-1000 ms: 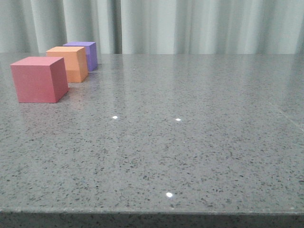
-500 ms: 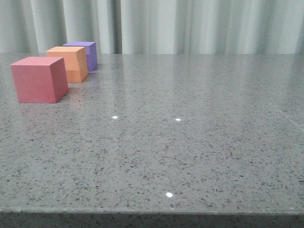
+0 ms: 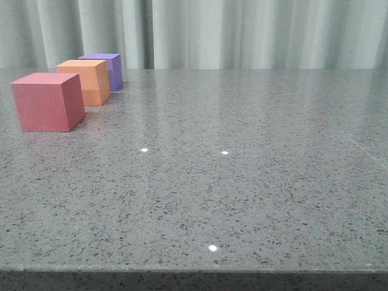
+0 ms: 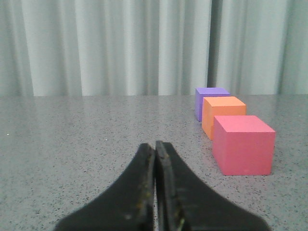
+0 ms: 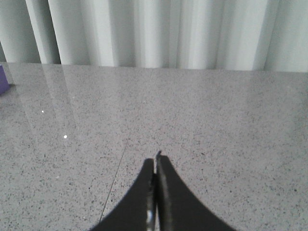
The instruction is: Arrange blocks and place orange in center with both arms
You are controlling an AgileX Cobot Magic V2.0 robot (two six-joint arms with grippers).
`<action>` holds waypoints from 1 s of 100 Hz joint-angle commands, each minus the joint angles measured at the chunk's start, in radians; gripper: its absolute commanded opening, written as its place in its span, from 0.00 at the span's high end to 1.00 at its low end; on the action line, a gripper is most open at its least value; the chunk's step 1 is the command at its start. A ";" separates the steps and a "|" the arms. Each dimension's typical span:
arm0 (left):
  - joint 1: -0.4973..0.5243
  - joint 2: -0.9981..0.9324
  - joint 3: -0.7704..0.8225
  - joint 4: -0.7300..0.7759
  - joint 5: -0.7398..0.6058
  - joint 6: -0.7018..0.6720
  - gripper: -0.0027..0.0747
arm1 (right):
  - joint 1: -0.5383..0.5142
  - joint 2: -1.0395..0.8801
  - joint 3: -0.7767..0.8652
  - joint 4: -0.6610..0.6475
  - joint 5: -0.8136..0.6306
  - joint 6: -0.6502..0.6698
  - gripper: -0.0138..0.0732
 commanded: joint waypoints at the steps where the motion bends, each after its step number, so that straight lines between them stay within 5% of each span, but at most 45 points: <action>1: 0.000 -0.037 0.042 0.001 -0.082 0.001 0.99 | -0.013 -0.025 -0.021 0.027 -0.073 -0.045 0.92; 19: 0.000 -0.037 0.042 0.001 -0.082 0.001 0.99 | -0.069 -0.120 0.038 0.189 -0.091 -0.145 0.92; 54: 0.000 -0.037 0.042 0.001 -0.082 0.001 0.99 | -0.104 -0.361 0.223 0.231 -0.140 -0.145 0.92; 100: 0.000 -0.037 0.042 0.001 -0.082 0.001 0.99 | -0.134 -0.356 0.342 0.247 -0.281 -0.145 0.92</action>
